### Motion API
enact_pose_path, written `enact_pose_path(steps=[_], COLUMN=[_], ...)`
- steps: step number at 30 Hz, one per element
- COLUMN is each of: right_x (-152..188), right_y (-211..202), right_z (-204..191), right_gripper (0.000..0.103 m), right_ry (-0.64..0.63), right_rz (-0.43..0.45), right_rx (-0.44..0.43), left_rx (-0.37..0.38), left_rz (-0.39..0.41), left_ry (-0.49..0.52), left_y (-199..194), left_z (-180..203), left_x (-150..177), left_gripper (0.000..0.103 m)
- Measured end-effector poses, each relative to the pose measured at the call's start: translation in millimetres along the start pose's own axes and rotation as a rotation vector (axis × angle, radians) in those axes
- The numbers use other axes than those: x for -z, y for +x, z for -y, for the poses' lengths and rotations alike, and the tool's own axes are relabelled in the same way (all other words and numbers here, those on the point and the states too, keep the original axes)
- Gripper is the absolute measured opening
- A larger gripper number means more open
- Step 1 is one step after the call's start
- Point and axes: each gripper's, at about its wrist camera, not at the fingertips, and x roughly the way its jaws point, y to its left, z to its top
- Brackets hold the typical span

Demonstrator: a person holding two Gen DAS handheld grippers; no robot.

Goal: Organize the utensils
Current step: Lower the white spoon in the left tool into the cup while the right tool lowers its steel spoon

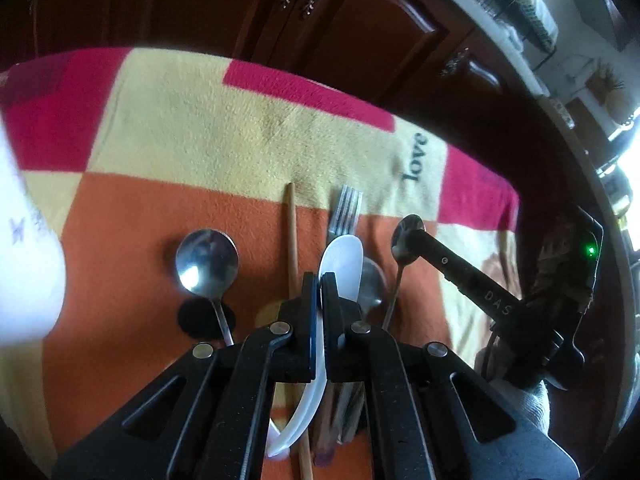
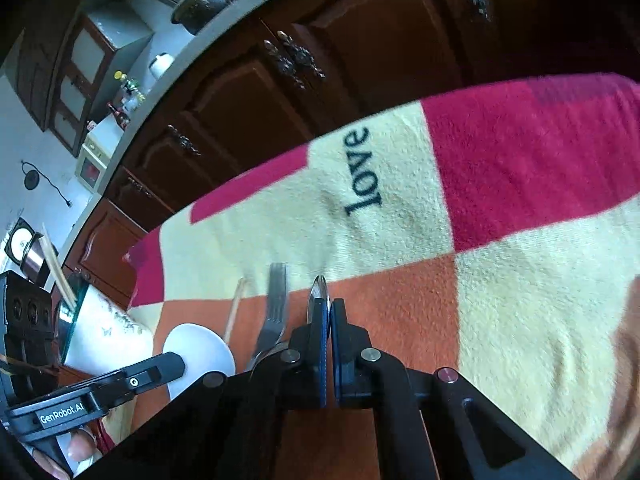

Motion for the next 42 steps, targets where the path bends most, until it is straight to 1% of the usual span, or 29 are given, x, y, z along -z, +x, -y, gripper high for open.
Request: enact_pose_path(steps=[6, 13, 16, 19, 24, 27, 31, 35, 38, 42], right_x=[4, 1, -2, -6, -11, -11, -14, -19, -24, -28], right_y=[-43, -101, -118, -128, -130, -126, -121, -114, -104, -86], right_z=[-23, -61, -82, -107, -155, -183, -217, -248, -274, -299], right_gripper=[0.002, 0.002, 0.002, 0.002, 0.002, 0.002, 0.002, 0.002, 0.002, 0.002], right_ry=[-0.057, -0.121, -0.15, -0.185, -0.24, -0.274, -0.305, -0.33, -0.352, -0.387], right_rz=[0.062, 0.169, 0.197, 0.219, 0.228, 0.227, 0.236, 0.259, 0.28, 0.308], right_rx=[0.005, -0.007, -0.021, -0.042, -0.091, -0.121, -0.148, -0.159, -0.159, -0.118], left_rx=[0.071, 0.134, 0.134, 0.102, 0.02, -0.005, -0.04, -0.036, -0.023, 0.002], left_rz=[0.033, 0.109, 0.15, 0.189, 0.238, 0.265, 0.318, 0.375, 0.402, 0.434], left_ry=[0.006, 0.002, 0.018, 0.034, 0.046, 0.042, 0.034, -0.001, -0.038, -0.066], left_y=[-37, -96, -121, -147, -178, -193, -213, -226, -227, -220], left_z=[6, 8, 6, -1, -18, -30, -51, -79, -103, -125], left_x=[10, 12, 10, 8, 4, 1, -10, -26, -39, -49], left_gripper=[0.001, 0.001, 0.001, 0.001, 0.001, 0.001, 0.001, 0.001, 0.001, 0.001])
